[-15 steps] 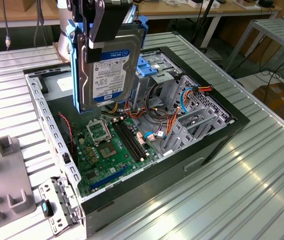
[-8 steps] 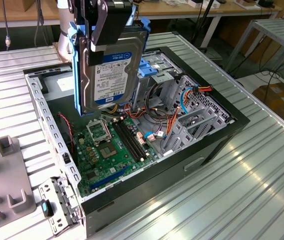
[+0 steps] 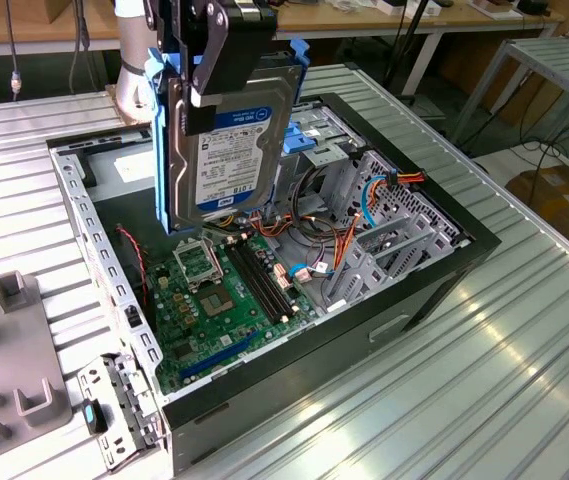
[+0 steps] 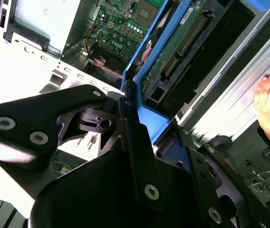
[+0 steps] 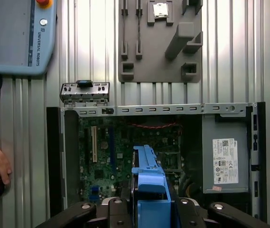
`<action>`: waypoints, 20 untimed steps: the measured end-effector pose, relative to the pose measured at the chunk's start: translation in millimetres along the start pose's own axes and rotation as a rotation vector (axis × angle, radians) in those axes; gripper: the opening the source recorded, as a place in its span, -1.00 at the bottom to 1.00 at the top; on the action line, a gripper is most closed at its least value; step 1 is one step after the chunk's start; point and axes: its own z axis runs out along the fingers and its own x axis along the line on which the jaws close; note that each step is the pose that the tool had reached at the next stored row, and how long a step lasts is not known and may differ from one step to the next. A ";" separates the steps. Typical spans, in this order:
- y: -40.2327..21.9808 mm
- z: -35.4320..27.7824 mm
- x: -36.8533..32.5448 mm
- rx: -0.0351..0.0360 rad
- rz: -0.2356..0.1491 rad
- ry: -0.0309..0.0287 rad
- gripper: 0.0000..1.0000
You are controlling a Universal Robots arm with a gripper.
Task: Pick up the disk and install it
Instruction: 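Insert the disk into the insertion slot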
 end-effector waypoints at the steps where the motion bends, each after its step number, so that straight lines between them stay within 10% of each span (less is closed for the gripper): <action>1: -7.6 0.0 -0.1 0.0001 0.000 0.0002 -0.26; 20: -35.5 0.1 -0.3 0.0000 0.000 0.0001 -0.26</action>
